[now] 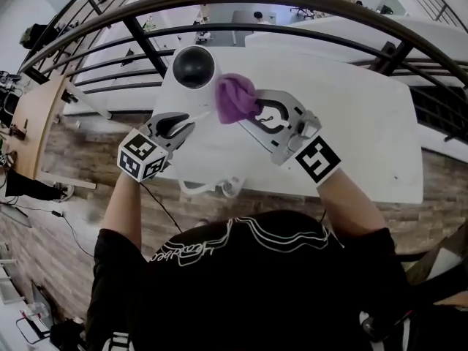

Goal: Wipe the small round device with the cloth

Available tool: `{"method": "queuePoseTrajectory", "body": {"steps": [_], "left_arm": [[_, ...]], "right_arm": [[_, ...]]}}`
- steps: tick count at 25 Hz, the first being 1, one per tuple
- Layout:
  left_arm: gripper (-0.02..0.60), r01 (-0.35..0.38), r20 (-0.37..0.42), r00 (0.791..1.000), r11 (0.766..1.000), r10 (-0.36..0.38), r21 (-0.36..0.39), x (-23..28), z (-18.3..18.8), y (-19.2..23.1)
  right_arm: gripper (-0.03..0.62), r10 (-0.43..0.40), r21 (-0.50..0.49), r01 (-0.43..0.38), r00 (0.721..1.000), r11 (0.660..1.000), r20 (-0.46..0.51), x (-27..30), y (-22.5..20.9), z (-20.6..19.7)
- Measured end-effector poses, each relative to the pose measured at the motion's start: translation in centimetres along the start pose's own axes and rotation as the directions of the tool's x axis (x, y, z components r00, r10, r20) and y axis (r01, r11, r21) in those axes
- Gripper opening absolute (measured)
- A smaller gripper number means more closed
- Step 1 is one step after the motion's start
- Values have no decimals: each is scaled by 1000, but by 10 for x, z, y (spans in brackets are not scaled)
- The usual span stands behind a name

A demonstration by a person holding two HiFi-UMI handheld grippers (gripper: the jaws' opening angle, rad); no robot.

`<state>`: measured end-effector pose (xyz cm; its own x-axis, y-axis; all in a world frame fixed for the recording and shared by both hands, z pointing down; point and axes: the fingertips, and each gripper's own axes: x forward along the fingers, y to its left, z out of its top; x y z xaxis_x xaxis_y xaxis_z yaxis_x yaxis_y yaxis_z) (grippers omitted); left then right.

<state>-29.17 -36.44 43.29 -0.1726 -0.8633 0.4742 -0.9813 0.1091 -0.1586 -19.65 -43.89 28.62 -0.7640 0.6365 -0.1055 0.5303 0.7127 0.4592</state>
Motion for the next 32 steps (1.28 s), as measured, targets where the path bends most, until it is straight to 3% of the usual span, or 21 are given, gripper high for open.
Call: {"method": "queuePoseTrajectory", "body": {"steps": [10,15,22,28,32], "left_arm": [[86,-29,26,999,999,28,41,-3,-2,-1],[145,-78,99,992,997,76,17,-13,10,1],[156,-158,249,954,986,166,-55,-70,30,-10],[153,-64,371,922,990,107,-128,-143,54,-64],[61,20,440,896,981,69,-194,-177,55,-102]], "right_arm": [[66,10,135,-4,999,991,-41,-3,26,-35],[67,-47,286,77,993,955,-111,-28,31,-52],[67,-176,339,203,978,919,-110,-54,49,-21],[67,-254,334,269,963,903,-89,-72,88,37],[67,-281,359,287,957,888,-69,-82,118,59]]}}
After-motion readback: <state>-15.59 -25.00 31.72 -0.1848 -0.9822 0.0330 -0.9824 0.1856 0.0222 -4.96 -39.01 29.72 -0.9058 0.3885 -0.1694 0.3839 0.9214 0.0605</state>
